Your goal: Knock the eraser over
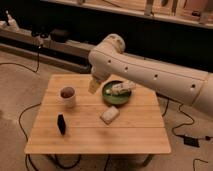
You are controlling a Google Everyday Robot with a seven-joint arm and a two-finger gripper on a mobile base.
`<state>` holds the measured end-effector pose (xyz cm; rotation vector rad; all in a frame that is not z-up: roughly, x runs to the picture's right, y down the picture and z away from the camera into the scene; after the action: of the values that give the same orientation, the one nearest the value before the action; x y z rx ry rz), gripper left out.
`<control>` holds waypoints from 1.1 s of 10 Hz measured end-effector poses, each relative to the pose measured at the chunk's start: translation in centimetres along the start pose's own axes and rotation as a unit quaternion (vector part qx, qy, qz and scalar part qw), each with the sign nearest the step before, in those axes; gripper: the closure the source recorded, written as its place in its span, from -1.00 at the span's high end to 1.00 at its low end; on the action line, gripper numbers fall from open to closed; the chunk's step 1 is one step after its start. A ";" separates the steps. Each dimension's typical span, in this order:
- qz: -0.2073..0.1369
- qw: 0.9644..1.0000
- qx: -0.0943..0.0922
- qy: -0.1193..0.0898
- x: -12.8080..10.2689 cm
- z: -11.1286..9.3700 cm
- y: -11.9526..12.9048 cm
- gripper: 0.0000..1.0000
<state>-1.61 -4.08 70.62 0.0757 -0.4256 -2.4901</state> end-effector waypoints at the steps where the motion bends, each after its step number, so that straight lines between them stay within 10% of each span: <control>1: 0.000 1.000 0.000 0.000 0.0 0.0 0.0 0.60; 5: 0.001 1.000 0.003 -0.002 -0.2 0.3 -0.2 0.60; 11: 0.032 0.998 0.047 -0.042 -5.2 6.4 -3.7 0.60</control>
<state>-0.35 3.58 75.31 -0.0044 -0.5717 -2.4158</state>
